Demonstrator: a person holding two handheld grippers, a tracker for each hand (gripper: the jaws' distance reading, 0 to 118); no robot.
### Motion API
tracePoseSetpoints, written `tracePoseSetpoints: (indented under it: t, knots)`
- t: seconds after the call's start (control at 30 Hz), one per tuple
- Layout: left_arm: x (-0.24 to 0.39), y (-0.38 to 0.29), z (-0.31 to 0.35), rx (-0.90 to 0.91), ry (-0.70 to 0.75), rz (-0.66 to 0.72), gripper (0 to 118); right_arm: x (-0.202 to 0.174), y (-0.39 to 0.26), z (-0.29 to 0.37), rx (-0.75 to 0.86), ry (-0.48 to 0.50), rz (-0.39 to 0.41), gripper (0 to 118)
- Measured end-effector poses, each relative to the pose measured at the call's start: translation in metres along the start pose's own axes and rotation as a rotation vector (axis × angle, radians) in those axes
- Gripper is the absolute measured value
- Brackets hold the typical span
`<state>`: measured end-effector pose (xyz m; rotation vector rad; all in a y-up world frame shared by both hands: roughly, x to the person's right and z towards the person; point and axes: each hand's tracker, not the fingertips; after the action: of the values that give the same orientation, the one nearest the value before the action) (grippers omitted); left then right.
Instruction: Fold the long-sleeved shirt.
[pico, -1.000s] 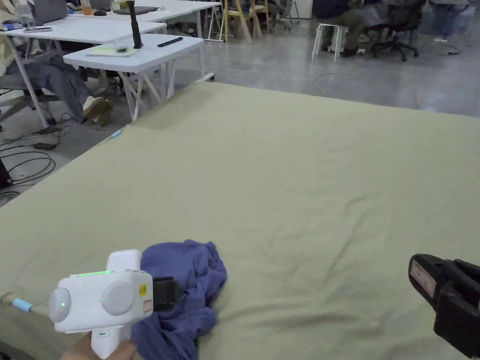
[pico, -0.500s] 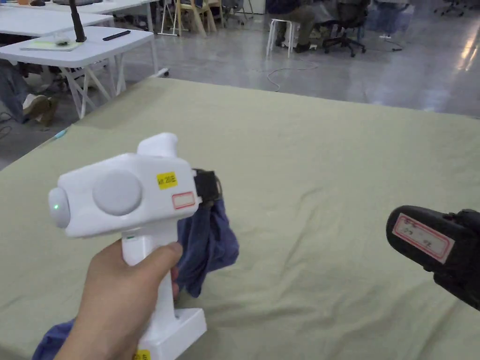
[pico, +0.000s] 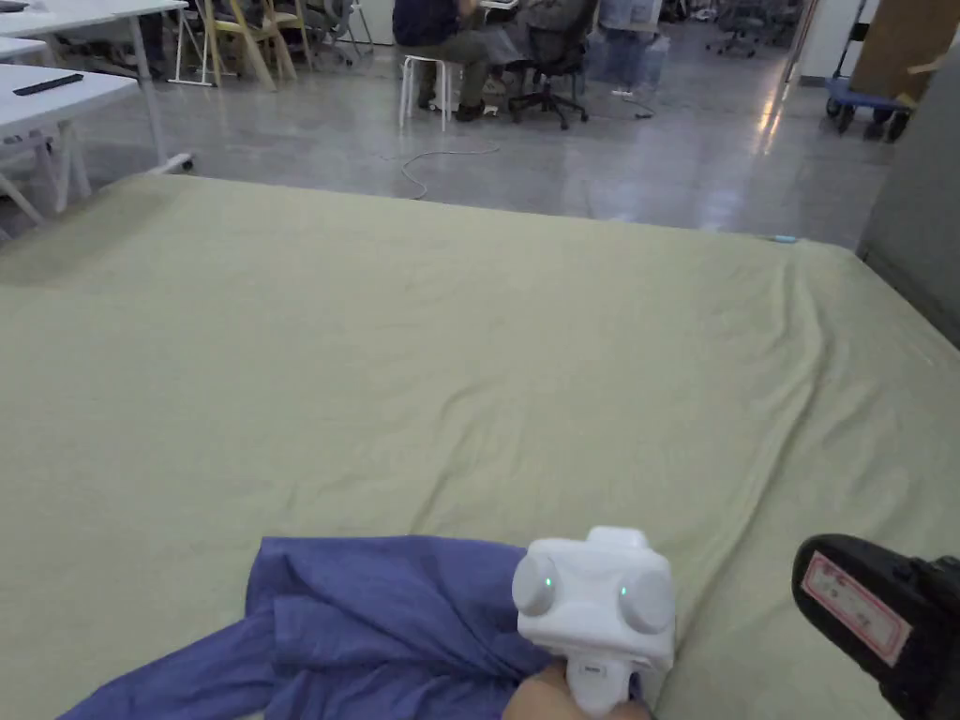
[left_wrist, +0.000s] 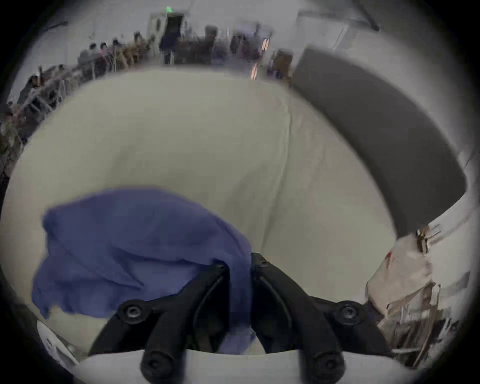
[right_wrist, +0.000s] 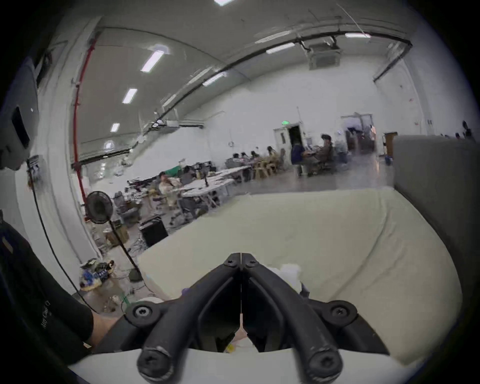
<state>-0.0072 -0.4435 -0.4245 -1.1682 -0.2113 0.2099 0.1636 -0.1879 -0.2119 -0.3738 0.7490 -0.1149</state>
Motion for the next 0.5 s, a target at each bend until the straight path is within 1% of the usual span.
tracePoseSetpoints:
  t: [0.07, 0.1, 0.13, 0.17, 0.2, 0.23, 0.27, 0.3, 0.33, 0.37, 0.43, 0.5]
  knots:
    - [0.001, -0.019, -0.04, -0.099, 0.03, 0.008, 9, 0.013, -0.009, 0.005, -0.027, -0.039, -0.024, 0]
    - [0.0, -0.024, -0.043, -0.072, 0.025, 0.012, 9, 0.017, -0.013, 0.007, -0.036, -0.049, -0.04, 0]
    - [0.002, -0.02, -0.032, 0.043, -0.001, 0.0, 10, 0.022, -0.017, 0.008, -0.048, -0.059, -0.062, 0]
    - [0.001, -0.013, -0.027, 0.059, -0.008, -0.012, 12, 0.026, -0.02, 0.01, -0.056, -0.063, -0.075, 0]
    - [0.0, -0.006, -0.025, 0.011, -0.006, -0.011, 22, 0.029, -0.022, 0.01, -0.059, -0.066, -0.087, 0]
    - [-0.004, 0.001, -0.021, -0.052, -0.047, 0.002, 37, 0.031, -0.025, 0.009, -0.061, -0.07, -0.099, 0]
    - [-0.005, 0.004, -0.014, -0.074, -0.111, 0.02, 60, 0.032, -0.026, 0.007, -0.06, -0.072, -0.107, 0]
    - [-0.007, 0.008, 0.0, -0.077, -0.174, 0.039, 88, 0.034, -0.025, 0.005, -0.059, -0.072, -0.117, 0]
    - [-0.01, 0.013, 0.02, -0.049, -0.202, 0.037, 102, 0.034, -0.025, 0.003, -0.054, -0.07, -0.127, 0]
    - [-0.012, 0.015, 0.047, 0.046, -0.217, 0.021, 108, 0.033, -0.025, 0.0, -0.049, -0.062, -0.135, 0]
    - [-0.025, 0.011, 0.105, 0.215, -0.303, 0.003, 108, 0.034, -0.025, -0.007, -0.04, -0.037, -0.15, 0]
    - [-0.051, 0.006, 0.15, 0.297, -0.362, 0.014, 111, 0.032, -0.026, -0.019, -0.044, -0.011, -0.164, 0]
